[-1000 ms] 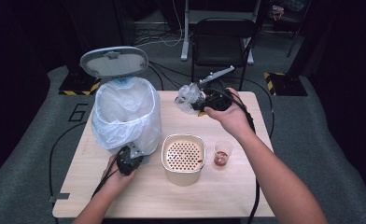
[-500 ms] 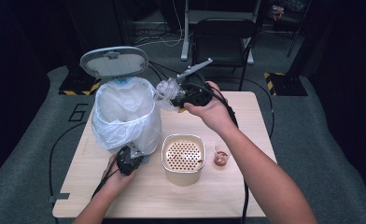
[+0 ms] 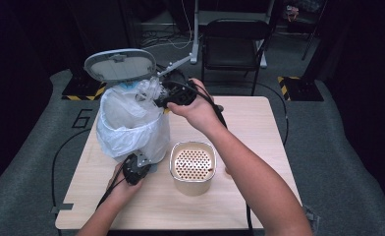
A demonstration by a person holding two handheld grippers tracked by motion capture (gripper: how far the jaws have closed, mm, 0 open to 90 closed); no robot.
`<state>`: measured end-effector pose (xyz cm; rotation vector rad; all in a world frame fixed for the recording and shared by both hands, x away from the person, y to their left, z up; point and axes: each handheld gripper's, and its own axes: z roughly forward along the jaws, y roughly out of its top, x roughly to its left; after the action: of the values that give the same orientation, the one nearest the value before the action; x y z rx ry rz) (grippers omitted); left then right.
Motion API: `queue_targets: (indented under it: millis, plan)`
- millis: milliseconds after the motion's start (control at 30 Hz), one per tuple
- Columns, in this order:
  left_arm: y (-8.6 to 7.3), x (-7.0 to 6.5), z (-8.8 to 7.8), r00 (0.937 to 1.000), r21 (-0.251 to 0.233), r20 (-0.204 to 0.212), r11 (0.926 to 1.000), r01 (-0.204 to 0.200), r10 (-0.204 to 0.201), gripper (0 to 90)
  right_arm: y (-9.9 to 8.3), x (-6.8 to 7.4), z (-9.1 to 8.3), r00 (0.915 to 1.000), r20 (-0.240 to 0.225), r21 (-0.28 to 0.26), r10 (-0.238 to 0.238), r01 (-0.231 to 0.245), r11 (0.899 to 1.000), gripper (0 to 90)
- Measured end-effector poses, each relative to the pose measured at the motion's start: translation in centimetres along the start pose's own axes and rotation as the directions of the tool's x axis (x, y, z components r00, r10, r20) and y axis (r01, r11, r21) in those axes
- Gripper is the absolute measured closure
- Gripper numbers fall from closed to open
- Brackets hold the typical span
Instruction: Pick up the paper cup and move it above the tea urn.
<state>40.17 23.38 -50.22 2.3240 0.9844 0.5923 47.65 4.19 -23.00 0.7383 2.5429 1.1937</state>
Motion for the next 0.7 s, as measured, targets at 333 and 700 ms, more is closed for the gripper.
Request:
queue_targets:
  millis: [333,700]
  plan:
    - [0.0,0.0,0.1,1.0,-0.009,0.005,0.9999,0.008,-0.008,90.0,1.7,1.3,2.9,0.9995,-0.023,0.009,-0.021,0.021,1.0,73.8]
    - [0.0,0.1,0.0,0.9999,-0.009,0.011,1.0,-0.001,0.001,90.0,2.4,1.7,5.7,0.9996,-0.023,0.014,-0.015,0.016,1.0,72.9]
